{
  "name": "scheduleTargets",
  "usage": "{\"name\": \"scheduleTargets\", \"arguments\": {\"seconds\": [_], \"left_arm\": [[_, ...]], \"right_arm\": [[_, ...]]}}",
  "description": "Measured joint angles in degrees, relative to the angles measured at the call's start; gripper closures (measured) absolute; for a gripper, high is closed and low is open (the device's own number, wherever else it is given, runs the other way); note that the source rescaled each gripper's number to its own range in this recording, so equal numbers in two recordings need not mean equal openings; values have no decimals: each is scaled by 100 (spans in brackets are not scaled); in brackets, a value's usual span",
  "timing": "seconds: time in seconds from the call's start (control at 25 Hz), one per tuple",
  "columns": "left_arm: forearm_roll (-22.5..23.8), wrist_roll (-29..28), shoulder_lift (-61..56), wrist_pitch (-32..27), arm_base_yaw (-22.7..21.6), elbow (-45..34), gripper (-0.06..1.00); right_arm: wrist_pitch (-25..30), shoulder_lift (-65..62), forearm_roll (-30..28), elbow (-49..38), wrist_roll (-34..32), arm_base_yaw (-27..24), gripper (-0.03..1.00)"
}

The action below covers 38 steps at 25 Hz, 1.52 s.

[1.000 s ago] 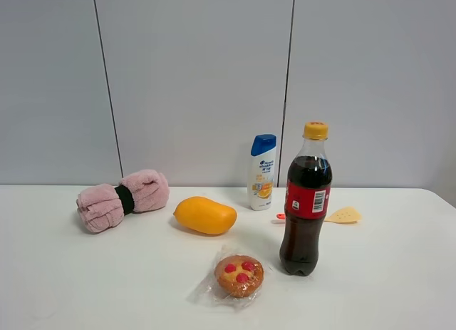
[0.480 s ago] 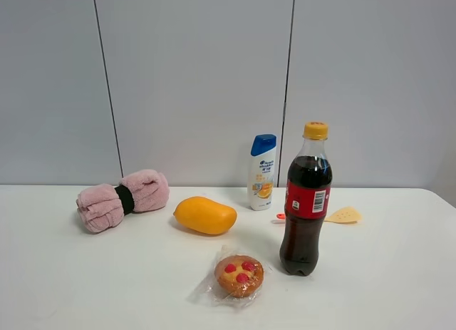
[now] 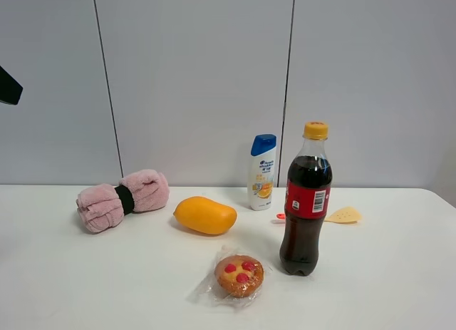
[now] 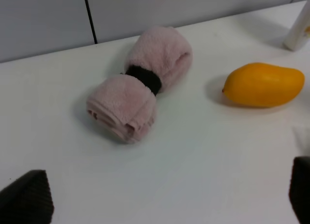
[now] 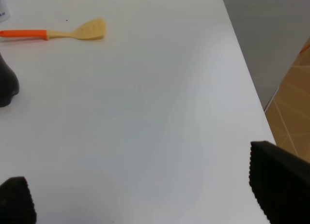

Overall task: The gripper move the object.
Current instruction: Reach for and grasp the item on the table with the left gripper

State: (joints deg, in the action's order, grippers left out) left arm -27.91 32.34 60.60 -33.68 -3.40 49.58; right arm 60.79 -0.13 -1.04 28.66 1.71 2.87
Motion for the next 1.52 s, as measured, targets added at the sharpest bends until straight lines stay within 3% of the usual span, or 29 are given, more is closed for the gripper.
{"name": "scheduleTargets", "arguments": {"seconds": [0.2, 0.4, 0.8, 1.0, 1.52], "left_arm": [[-15, 0, 324, 287, 126, 0, -6], [-15, 10, 651, 695, 705, 129, -6], [31, 21, 1956, 652, 1535, 1739, -6], [418, 21, 2536, 686, 1842, 2342, -6], [1444, 27, 3319, 1787, 2594, 2392, -6]], "right_arm": [[0, 0, 0, 0, 0, 0, -3], [0, 0, 0, 0, 0, 0, -3], [0, 0, 0, 0, 0, 0, -3], [0, 0, 0, 0, 0, 0, -3], [0, 0, 0, 0, 0, 0, -3]]}}
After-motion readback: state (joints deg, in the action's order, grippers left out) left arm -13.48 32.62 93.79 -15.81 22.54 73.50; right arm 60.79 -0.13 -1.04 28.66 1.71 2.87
